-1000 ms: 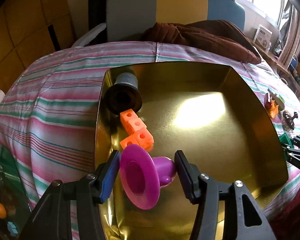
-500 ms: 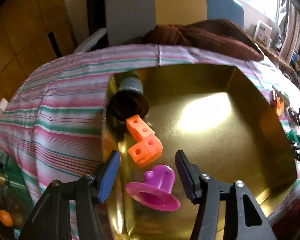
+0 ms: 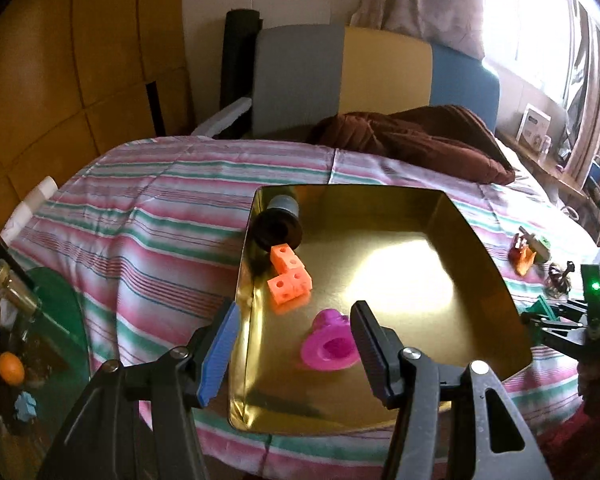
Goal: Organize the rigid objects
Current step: 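Carry the green plastic piece into the gold tray with the right tool and release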
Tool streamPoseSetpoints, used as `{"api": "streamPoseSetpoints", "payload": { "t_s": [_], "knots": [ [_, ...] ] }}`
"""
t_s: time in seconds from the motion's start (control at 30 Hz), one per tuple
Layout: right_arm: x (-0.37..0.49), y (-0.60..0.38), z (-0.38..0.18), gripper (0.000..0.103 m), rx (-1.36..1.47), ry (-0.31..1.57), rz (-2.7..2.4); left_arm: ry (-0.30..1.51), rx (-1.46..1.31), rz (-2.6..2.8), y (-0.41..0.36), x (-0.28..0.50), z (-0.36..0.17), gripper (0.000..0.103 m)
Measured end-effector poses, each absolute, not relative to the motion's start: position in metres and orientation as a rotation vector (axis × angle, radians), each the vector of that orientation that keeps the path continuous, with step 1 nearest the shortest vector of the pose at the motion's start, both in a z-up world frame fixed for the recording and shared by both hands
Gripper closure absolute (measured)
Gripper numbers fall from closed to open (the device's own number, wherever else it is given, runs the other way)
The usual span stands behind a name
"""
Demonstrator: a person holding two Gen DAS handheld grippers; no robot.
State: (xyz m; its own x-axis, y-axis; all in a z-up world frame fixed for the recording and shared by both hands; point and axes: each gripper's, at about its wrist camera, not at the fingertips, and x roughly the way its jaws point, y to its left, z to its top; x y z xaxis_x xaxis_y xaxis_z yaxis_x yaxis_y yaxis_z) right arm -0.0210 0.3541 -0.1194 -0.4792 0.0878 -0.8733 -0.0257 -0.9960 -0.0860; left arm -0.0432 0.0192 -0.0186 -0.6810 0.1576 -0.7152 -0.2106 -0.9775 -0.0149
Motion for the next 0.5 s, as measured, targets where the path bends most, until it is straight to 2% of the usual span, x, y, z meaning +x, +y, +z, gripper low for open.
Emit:
{"api": "streamPoseSetpoints", "payload": {
  "t_s": [0.3,0.5],
  "knots": [
    [-0.02,0.351,-0.119,0.073,-1.555,-0.096,2.632,0.105,-1.148,2.717,0.016,-0.027,-0.016,0.045],
    [-0.024,0.355,-0.117,0.073,-1.568,-0.026,2.589,0.085,-1.162,2.728,0.006,-0.024,-0.018,0.045]
  ]
}}
